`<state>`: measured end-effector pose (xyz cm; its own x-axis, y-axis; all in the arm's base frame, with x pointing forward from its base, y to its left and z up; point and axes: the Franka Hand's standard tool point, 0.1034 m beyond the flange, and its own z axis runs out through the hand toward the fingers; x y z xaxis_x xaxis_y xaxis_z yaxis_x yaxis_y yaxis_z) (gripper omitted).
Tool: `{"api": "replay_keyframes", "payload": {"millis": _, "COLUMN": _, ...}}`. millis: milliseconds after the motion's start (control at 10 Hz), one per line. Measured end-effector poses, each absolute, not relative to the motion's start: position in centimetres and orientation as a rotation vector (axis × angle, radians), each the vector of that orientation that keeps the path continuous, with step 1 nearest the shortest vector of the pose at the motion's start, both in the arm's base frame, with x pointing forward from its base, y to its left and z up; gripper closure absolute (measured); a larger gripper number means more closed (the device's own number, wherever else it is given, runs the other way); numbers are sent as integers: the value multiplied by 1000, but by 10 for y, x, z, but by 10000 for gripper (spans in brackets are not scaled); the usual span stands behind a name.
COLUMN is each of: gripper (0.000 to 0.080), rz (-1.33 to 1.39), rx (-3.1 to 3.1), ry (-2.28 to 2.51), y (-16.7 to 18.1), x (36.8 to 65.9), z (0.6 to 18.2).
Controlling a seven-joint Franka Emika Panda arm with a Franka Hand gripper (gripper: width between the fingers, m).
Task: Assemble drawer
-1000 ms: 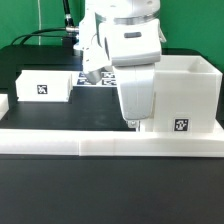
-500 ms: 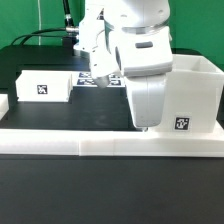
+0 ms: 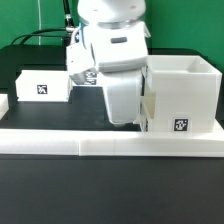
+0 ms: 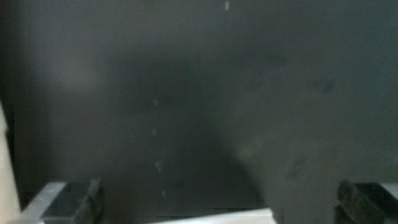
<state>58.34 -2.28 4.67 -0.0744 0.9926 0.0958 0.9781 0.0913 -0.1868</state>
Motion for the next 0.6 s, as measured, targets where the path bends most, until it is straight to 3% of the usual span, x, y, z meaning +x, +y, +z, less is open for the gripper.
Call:
{"api": "replay_keyframes", "payload": {"millis": 400, "gripper": 150, "rz": -35, "rx": -2135, "ry": -2180, "y": -50, "x": 537, "z": 66}}
{"api": "replay_keyframes", "payload": {"millis": 600, "gripper": 150, "rz": -57, "rx": -2173, "ry": -2180, "y": -58, "x": 509, "z": 66}}
